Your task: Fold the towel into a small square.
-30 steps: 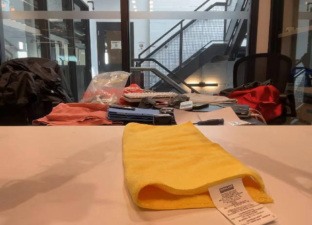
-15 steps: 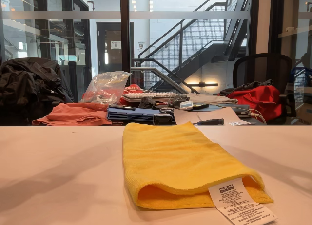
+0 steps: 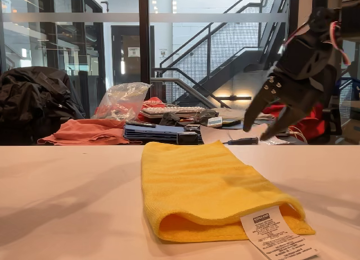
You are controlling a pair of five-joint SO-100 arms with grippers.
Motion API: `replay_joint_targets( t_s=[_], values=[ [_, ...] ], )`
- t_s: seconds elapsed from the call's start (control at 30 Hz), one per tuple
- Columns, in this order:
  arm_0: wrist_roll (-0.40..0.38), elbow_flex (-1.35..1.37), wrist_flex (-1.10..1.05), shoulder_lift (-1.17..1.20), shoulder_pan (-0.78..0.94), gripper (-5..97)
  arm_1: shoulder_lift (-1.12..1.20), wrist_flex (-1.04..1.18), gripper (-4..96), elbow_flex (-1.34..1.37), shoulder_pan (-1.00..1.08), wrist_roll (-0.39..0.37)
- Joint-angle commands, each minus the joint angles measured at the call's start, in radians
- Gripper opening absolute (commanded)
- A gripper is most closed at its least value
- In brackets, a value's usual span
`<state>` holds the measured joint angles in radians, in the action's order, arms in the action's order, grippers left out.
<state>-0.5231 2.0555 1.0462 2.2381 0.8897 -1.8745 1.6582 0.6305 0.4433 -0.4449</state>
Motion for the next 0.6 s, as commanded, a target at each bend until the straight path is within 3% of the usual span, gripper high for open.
replay_joint_targets(
  t_s=[0.0, 0.2, 0.57],
  values=[
    [-0.005, 0.048, 0.058, 0.072, 0.044, 12, -0.009, 0.0, 10.8, -0.002, -0.006, 0.0],
    [0.0, 0.181, 0.279, 0.146, 0.091, 11, -0.015, -0.002, 10.8, -0.002, 0.0, 0.0],
    [0.008, 0.445, -0.094, 0.071, 0.155, 12, -0.011, -0.002, 10.8, -0.002, 0.005, 0.0]
  ],
)
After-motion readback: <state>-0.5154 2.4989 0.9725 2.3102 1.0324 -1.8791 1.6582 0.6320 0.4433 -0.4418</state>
